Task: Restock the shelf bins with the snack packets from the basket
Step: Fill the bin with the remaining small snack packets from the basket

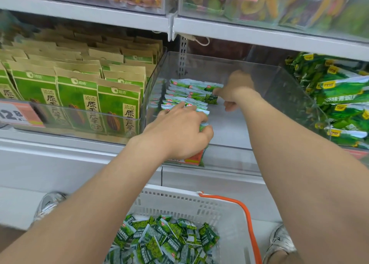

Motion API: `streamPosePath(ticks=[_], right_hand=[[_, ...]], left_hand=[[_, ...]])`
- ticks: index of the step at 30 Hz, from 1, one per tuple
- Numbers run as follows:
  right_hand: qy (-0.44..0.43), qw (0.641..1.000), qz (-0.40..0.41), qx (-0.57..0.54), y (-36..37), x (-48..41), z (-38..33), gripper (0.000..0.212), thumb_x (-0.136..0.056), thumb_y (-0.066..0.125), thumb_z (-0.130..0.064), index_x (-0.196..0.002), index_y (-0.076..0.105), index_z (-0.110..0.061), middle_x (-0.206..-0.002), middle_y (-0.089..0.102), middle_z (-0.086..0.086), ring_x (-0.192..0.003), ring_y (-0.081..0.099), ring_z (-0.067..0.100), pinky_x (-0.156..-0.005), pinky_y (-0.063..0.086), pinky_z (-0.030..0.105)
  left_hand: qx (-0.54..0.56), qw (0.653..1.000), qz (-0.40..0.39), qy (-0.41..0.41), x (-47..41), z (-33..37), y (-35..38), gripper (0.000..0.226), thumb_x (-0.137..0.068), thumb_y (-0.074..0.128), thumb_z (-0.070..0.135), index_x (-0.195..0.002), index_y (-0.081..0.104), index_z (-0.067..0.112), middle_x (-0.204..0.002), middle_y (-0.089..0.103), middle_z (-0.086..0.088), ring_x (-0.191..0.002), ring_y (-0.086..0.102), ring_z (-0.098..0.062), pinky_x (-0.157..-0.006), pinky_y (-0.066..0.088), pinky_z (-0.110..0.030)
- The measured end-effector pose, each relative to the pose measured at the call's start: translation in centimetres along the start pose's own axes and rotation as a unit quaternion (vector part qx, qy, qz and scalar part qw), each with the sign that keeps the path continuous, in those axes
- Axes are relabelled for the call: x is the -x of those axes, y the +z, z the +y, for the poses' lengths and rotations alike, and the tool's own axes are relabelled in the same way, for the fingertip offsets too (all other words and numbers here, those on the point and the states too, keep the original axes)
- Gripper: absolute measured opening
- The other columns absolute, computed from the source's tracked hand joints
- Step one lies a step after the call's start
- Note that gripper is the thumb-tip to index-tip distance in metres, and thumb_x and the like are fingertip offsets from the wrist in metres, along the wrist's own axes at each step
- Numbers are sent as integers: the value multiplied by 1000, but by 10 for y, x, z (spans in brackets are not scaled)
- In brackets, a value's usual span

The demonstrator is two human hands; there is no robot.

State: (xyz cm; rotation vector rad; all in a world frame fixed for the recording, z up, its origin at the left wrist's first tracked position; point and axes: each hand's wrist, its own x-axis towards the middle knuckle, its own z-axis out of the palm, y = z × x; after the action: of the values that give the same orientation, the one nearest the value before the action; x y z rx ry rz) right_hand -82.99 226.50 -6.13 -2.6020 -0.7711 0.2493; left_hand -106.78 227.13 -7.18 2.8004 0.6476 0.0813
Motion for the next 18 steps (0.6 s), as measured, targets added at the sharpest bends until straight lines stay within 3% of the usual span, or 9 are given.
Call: streamPosePath(ticks=[3,6,8,10,12,14,15,18], right_hand=[[45,993,-101,-42,-11,6,1,26,-97,70,-18,-96,69,8,-73,75,22,-62,76,35,-72,66,47],[40,994,-94,-34,-20,24,-2,19,-99,58,-10,-97,65,7,-78,76,22,-64,76,37,-73,65,50],[-17,997,-73,-32,-22,41,-6,18,-94,54,-6,-97,67,5,-81,77,18,-67,77,35,-73,66,48],[-114,992,-46,-23,-21,65,-8,30,-90,48,-4,-106,73,0,-88,77,12,-79,76,31,-75,63,37],[-211,977,7,-23,-18,95,-10,41,-92,43,-4,-115,75,-12,-102,75,10,-101,68,29,-83,52,27],[-287,950,115,-43,-17,125,-7,43,-90,41,-7,-110,77,-16,-110,76,7,-112,64,30,-95,51,33],[-314,930,179,-64,-16,139,-5,40,-87,41,-10,-103,78,-17,-104,77,4,-106,67,29,-92,52,37],[-400,862,298,-94,-7,182,8,28,-82,43,-19,-77,70,-15,-74,69,2,-70,65,31,-62,51,42]], left_hand=[[10,1000,11,2,1,-1,0,53,-101,34,53,-145,55,32,-157,47,1,-155,24,-25,-119,30,-57],[37,998,54,8,5,-2,0,55,-94,35,51,-136,61,27,-141,61,-4,-139,46,-27,-110,42,-50],[45,991,127,28,9,-2,1,47,-95,35,46,-125,66,26,-125,68,-3,-120,59,-28,-100,49,-46],[5,980,193,49,15,1,2,34,-100,38,34,-115,66,23,-111,70,-2,-108,63,-29,-94,48,-45],[-28,966,253,45,22,7,6,22,-103,44,23,-114,62,20,-105,69,-2,-103,62,-31,-88,43,-44],[-18,943,329,38,34,14,9,18,-102,46,17,-111,61,17,-101,66,-3,-98,59,-32,-81,39,-44],[-2,925,378,46,43,17,11,17,-101,46,16,-108,61,15,-98,64,-4,-93,57,-32,-78,38,-45],[2,880,466,91,70,20,31,13,-96,49,13,-91,61,11,-84,58,-6,-77,52,-33,-66,35,-46]])
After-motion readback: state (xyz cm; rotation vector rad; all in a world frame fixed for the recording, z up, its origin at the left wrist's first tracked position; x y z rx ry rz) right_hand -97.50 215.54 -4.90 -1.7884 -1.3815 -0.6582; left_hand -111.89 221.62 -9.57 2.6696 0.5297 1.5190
